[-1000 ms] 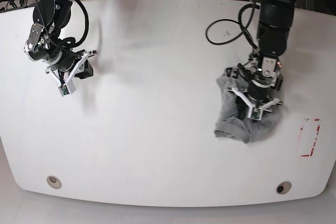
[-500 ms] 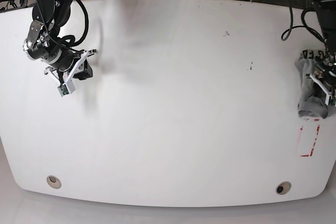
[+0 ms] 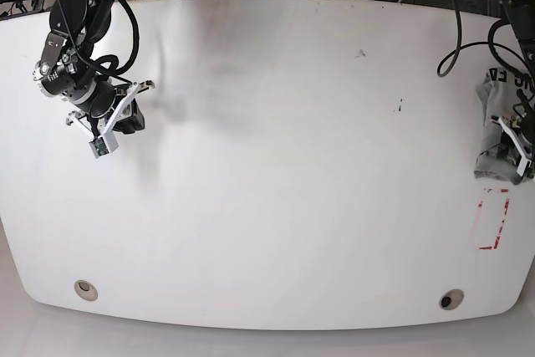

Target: Fold the T-shirt properly

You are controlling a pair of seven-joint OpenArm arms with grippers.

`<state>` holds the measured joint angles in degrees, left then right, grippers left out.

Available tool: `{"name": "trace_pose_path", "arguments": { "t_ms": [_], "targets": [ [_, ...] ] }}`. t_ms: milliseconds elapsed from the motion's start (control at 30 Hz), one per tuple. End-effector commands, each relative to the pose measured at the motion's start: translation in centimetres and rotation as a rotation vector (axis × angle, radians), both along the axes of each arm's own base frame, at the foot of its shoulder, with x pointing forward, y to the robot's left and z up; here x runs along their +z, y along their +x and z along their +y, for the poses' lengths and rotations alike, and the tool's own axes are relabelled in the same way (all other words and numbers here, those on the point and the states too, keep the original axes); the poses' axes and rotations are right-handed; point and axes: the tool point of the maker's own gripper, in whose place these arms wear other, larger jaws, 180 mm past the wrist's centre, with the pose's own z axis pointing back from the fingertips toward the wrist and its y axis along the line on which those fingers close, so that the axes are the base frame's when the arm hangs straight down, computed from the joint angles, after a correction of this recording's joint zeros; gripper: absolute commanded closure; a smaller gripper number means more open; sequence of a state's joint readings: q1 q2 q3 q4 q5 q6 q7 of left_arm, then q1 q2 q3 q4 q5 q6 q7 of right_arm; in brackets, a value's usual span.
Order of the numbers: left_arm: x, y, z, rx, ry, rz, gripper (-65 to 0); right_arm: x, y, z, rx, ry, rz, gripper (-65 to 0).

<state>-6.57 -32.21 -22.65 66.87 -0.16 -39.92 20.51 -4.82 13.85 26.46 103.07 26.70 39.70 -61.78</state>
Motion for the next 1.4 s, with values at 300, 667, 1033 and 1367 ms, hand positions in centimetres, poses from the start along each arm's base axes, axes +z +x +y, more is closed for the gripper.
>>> {"name": "trace_pose_path", "arguments": {
  "t_ms": [300, 667, 1033, 1367],
  "targets": [
    [6.5, 1.5, -8.2, -0.059, 0.034, -0.340, -26.0, 1.5, 0.9, -1.7, -0.024, -0.116, -0.119, -9.4],
    [3.1, -3.4, -15.6, -0.020, -0.182, -0.479, -26.0, 0.3, 0.2, -1.4, -0.027, -0.176, -0.276, -9.4],
    [1.1, -12.2, -20.3, 0.012, -0.290, -0.427, -26.0, -2.5, -5.3, -1.1, -0.077, -0.063, -0.356, -9.4],
    [-1.9, -22.7, -22.4, 0.086, -0.320, -0.185, -26.0, -4.4, -14.1, -1.6, -0.192, 0.047, -0.239, -9.4]
  ]
}}
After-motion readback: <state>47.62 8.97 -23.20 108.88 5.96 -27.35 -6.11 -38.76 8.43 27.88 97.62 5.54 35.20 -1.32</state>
